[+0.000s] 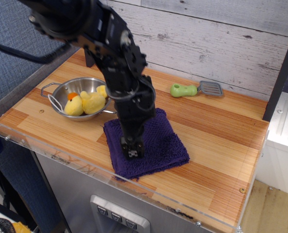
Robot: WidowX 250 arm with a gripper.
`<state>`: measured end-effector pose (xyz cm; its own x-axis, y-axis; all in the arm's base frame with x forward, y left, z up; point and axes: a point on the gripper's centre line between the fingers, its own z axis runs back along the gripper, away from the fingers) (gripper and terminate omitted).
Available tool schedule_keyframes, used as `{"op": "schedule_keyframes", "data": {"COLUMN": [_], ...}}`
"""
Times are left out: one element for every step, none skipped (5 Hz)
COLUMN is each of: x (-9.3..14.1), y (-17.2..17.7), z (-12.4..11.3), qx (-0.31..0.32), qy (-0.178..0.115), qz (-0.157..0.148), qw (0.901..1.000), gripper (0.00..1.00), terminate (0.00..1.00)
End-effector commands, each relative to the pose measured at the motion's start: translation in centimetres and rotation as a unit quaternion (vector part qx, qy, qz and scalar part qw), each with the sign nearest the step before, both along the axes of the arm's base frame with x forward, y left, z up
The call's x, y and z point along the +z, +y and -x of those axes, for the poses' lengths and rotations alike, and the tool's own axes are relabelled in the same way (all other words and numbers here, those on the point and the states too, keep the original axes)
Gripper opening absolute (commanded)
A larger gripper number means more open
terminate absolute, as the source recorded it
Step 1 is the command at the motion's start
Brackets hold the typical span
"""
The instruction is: Slide the purple rag to the corner touching the green handled spatula.
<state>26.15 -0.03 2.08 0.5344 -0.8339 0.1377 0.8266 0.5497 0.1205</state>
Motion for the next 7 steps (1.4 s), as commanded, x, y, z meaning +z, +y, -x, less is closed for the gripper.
{"op": "schedule_keyframes", "data": {"x": [-0.9,-1.5,-1.8,-2.0,-2.4,-2.8,-2.8], "y": [-1.5,-2.2,-3.0,-3.9,-4.9,-6.5,-8.0], "z": [-1.4,-2.3,-3.9,-5.6,-6.8,-8.3,-9.3], "qx": [-0.019,-0.030,-0.058,-0.076,-0.092,-0.121,-0.149], "qy": [-0.009,-0.008,-0.012,-0.015,-0.016,-0.016,-0.022], "qz": [0.007,0.009,-0.005,-0.012,-0.011,-0.011,-0.011], "qw": [0.9998,0.9995,0.9982,0.9969,0.9956,0.9924,0.9885], "gripper": [1.00,1.00,1.00,1.00,1.00,1.00,1.00], "terminate": [0.00,0.00,0.00,0.00,0.00,0.00,0.00]}}
